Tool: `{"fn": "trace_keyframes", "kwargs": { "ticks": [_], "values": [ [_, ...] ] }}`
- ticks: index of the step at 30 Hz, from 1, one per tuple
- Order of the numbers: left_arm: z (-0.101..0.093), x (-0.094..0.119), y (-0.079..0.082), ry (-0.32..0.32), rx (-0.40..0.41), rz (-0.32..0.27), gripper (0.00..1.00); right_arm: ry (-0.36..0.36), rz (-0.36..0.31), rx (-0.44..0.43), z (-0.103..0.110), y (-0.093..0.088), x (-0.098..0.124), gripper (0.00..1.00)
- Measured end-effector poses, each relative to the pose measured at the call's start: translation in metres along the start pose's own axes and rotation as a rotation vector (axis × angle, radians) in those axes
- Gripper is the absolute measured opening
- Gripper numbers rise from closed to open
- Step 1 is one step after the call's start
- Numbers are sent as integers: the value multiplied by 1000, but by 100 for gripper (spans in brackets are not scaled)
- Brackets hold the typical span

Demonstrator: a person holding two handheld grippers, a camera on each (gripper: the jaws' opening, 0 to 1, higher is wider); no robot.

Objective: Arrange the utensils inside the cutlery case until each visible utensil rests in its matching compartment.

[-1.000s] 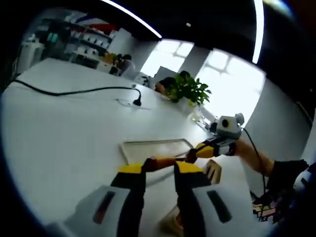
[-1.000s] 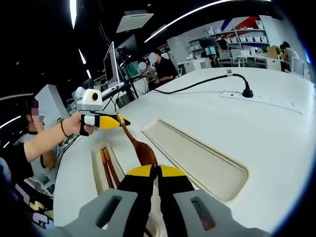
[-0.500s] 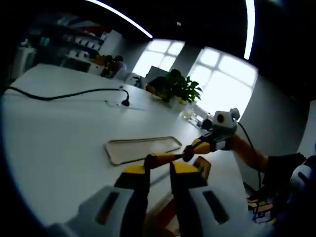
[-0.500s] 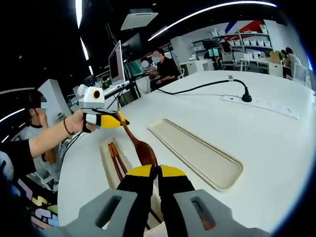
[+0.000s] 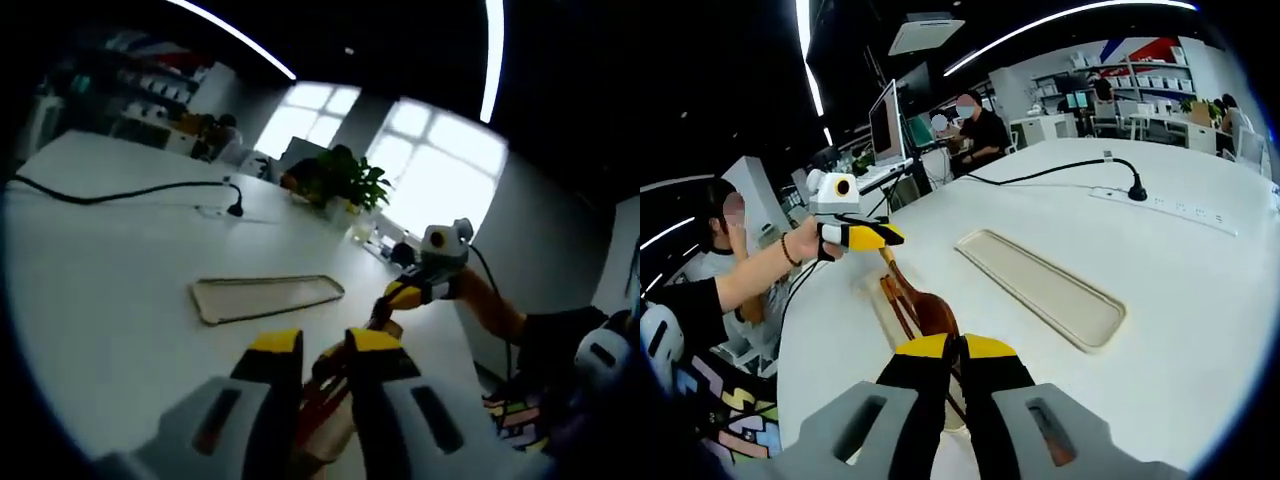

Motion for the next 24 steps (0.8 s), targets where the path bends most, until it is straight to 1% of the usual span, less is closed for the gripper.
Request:
{"fn": "trace_keyframes", "kwargs": {
  "ticks": [2, 4, 11, 15, 21, 24],
  "values": [
    [0, 0, -3, -7, -1, 19, 17, 10, -1, -10, 2, -2, 1, 2],
    [0, 1, -5, -2, -11, 32, 17, 14, 2, -14, 2, -2, 1, 2],
    [-2, 3, -7, 8, -27, 33, 15, 26, 28, -18, 6, -6, 0, 2],
    [-5, 3, -12, 1, -29, 50, 14, 27, 34, -36, 7, -8, -3, 2],
    [-8, 3, -21, 56, -91, 67, 13, 19, 52, -39, 6, -13, -7, 2],
    [-11, 2, -26, 58, -104, 77, 13, 20, 63, -41, 6, -14, -8, 2]
  ]
}}
Point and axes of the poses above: the point that each gripper's makers call its tool centre point, and the gripper's own axes: x roughly backward along the fingers, z roughly to its left, y roughly out of its top, the point moved 9 cm from there along x, roughly backward along the fingers, and after that the axes turned 6 degrees about z, right-handed, at the moved point
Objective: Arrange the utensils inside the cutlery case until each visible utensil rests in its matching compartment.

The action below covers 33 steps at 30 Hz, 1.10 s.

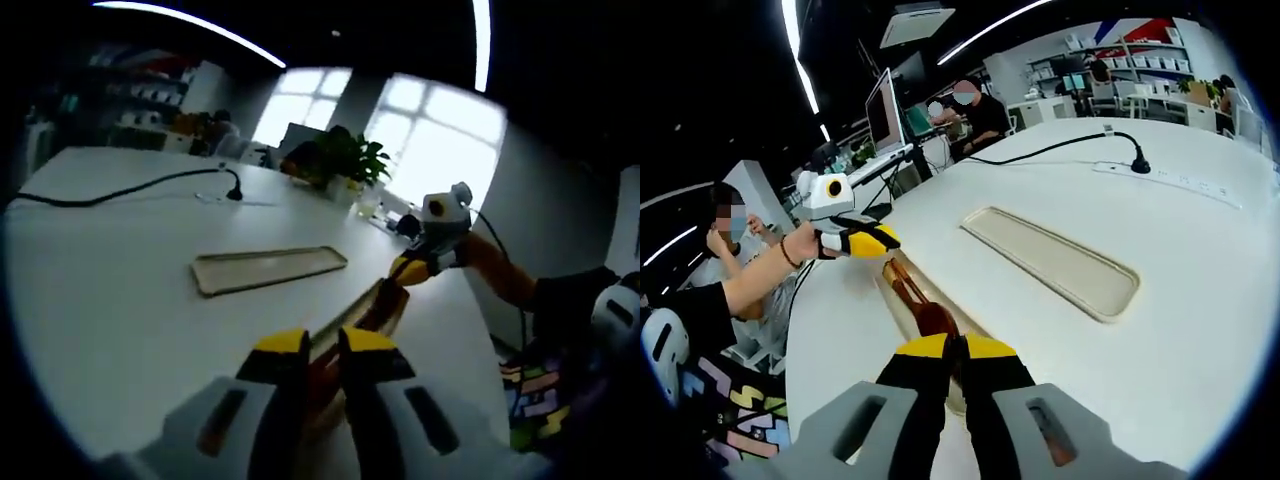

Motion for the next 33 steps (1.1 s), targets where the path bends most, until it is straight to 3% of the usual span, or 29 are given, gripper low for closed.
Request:
{"fn": "trace_keyframes", "kwargs": {
  "ticks": [11, 19, 23, 33],
  "values": [
    [-2, 1, -8, 3, -4, -26, 12, -1, 24, -8, -1, -4, -1, 3],
    [-3, -1, -8, -9, -15, -23, 12, -44, 96, 79, 4, -5, 2, 3],
    [-4, -3, -9, -18, -22, -25, 12, -53, 98, 71, 6, -6, 4, 6],
    [-3, -7, -9, -32, -41, -38, 12, -101, 75, 149, 11, -6, 21, 10]
  ]
}}
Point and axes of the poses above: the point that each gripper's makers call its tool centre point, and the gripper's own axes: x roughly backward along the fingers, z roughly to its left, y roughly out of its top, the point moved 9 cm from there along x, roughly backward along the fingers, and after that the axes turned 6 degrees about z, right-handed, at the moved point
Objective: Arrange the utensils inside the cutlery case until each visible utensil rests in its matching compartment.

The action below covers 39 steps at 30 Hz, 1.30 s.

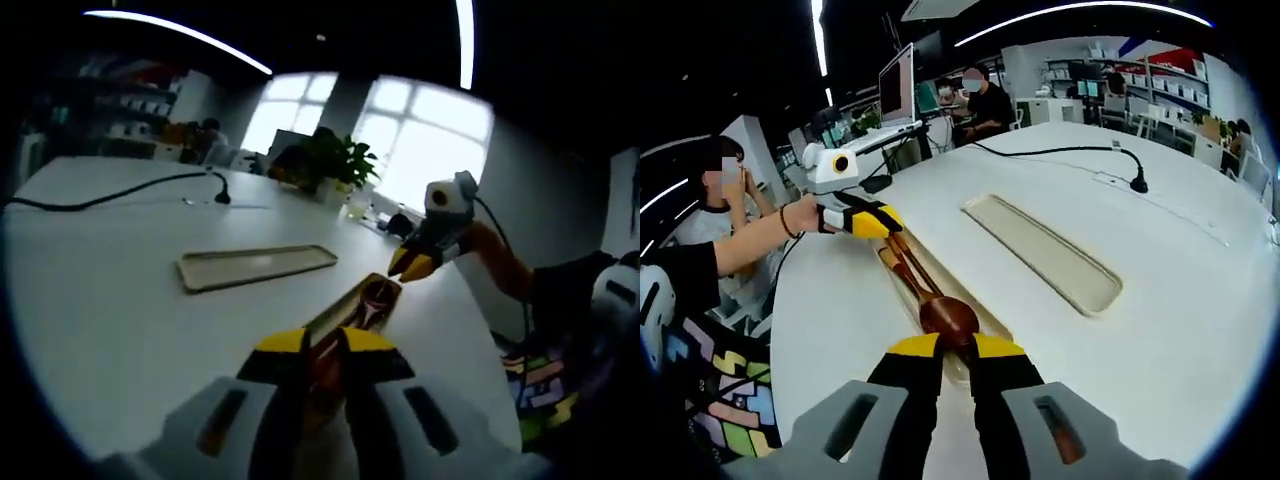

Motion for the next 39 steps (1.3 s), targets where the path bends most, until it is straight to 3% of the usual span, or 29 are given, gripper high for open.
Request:
{"fn": "trace_keyframes", "kwargs": {
  "ticks": [8, 15, 19, 28, 32, 39],
  "values": [
    [-1, 3, 7, 9, 0, -57, 12, -14, -45, -14, -3, -4, 3, 11],
    [6, 15, 32, 26, 22, -164, 12, -49, -134, -51, -6, -3, 12, 12],
    [8, 15, 44, 35, 30, -195, 12, -75, -169, -63, -11, -3, 15, 12],
    [24, 2, 50, 77, 74, -191, 12, -131, -218, -97, -29, -1, 16, 13],
    [35, -4, 53, 109, 113, -185, 13, -234, -184, -67, -49, 0, 14, 13],
    [52, -14, 57, 188, 128, -168, 16, -285, -153, -37, -70, -3, 8, 17]
  ]
}}
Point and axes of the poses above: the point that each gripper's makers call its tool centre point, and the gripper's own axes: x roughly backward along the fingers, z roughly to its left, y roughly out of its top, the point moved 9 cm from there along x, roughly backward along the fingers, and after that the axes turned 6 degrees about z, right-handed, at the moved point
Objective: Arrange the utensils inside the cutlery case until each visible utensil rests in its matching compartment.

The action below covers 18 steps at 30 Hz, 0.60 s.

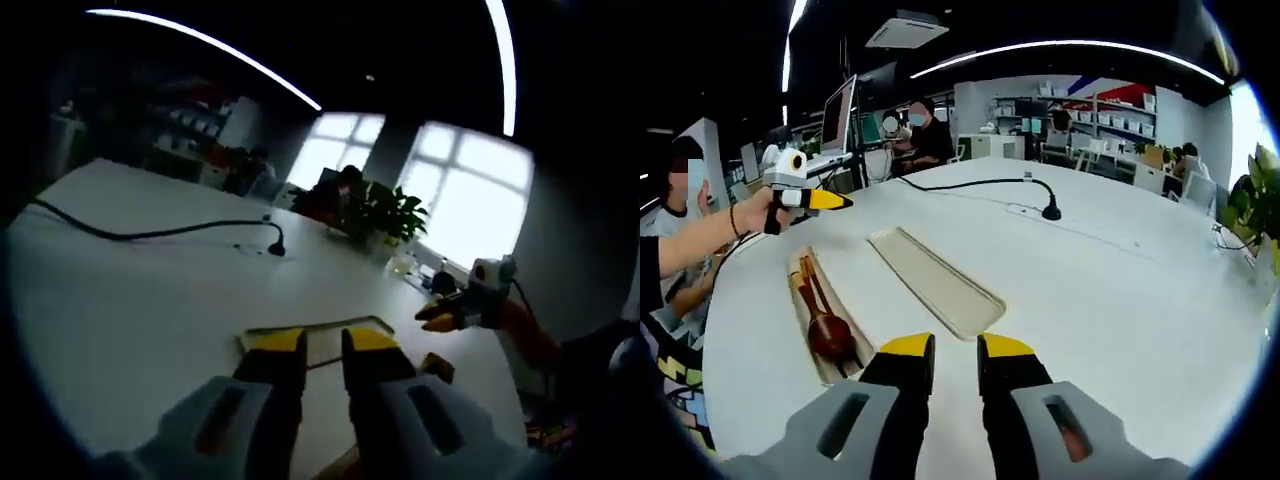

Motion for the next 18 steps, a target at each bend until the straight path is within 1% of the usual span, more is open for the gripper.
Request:
{"fn": "trace_keyframes", "kwargs": {
  "ticks": [4, 7, 8, 9, 10, 11, 12, 14, 16, 18],
  "values": [
    [7, -6, 2, 78, -47, 58, 22, -1, 6, -34, -7, -2, -10, 19],
    [5, -12, 5, 97, -47, 80, 28, -16, 18, -38, -13, -3, -13, 19],
    [8, -13, 6, 112, -43, 93, 30, -21, 13, -41, -15, -3, -14, 19],
    [9, -15, 6, 139, -41, 108, 32, -26, -1, -60, -18, -3, -15, 19],
    [10, -16, 6, 153, -43, 115, 36, -25, -9, -70, -19, -2, -16, 19],
    [10, -18, 6, 165, -43, 124, 43, -25, -13, -78, -19, -2, -16, 19],
    [10, -20, 5, 176, -39, 133, 48, -26, -14, -83, -20, -1, -17, 19],
    [10, -24, 6, 194, -18, 151, 55, -31, -17, -82, -20, 1, -19, 19],
    [11, -27, 7, 198, 3, 157, 55, -30, -15, -80, -20, 3, -21, 19],
    [11, -30, 8, 198, 19, 160, 52, -33, 1, -76, -20, 3, -25, 19]
  ]
}}
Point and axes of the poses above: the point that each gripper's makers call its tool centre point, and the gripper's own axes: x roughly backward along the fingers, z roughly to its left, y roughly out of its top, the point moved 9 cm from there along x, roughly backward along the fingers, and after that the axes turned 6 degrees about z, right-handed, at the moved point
